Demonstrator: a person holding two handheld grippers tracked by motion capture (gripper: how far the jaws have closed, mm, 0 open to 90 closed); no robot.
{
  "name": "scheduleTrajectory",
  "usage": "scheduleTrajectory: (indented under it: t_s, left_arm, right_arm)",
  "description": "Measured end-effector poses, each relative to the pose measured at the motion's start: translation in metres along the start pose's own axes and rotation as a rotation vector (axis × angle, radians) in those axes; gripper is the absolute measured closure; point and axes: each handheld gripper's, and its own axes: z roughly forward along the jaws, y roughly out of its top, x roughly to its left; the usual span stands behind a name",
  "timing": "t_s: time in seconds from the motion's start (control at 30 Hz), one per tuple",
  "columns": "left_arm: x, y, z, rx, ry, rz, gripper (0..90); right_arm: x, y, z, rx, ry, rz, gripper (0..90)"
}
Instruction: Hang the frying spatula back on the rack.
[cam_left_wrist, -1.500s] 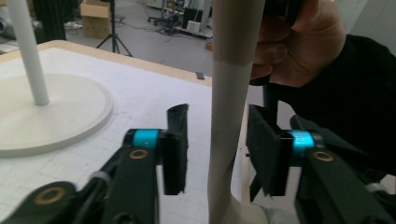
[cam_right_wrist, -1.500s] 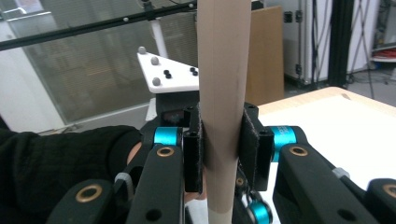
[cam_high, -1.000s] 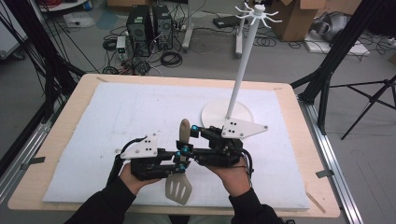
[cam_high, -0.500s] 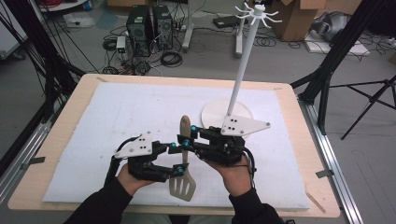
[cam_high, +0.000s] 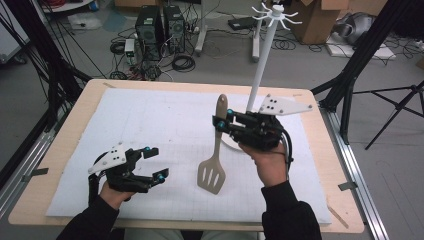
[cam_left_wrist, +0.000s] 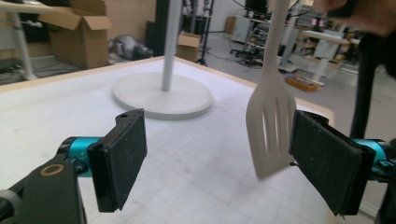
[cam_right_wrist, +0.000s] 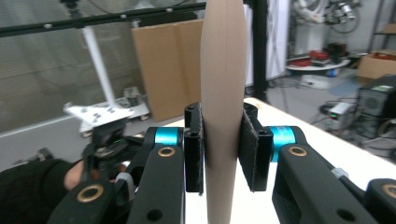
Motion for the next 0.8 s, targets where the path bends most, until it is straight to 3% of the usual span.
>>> scheduleTrajectory:
  t_s: [0.2, 0.43, 0.8]
  left_arm:
    - [0.007, -0.01, -0.002, 0.027, 0.013, 0.002, 19.8]
    - [0.007, -0.013, 0.002, 0.072, -0.005, 0.012, 20.5]
    - [0.006, -0.013, 0.002, 0.066, -0.014, 0.001, 20.6]
  right_arm:
    - [-0.019, 0.027, -0.006, -0.007, -0.056, -0.008, 73.2]
    - [-0.043, 0.053, -0.013, -0.024, -0.121, -0.005, 73.2]
    - [-0.079, 0.079, -0.02, -0.058, -0.191, 0.035, 73.2]
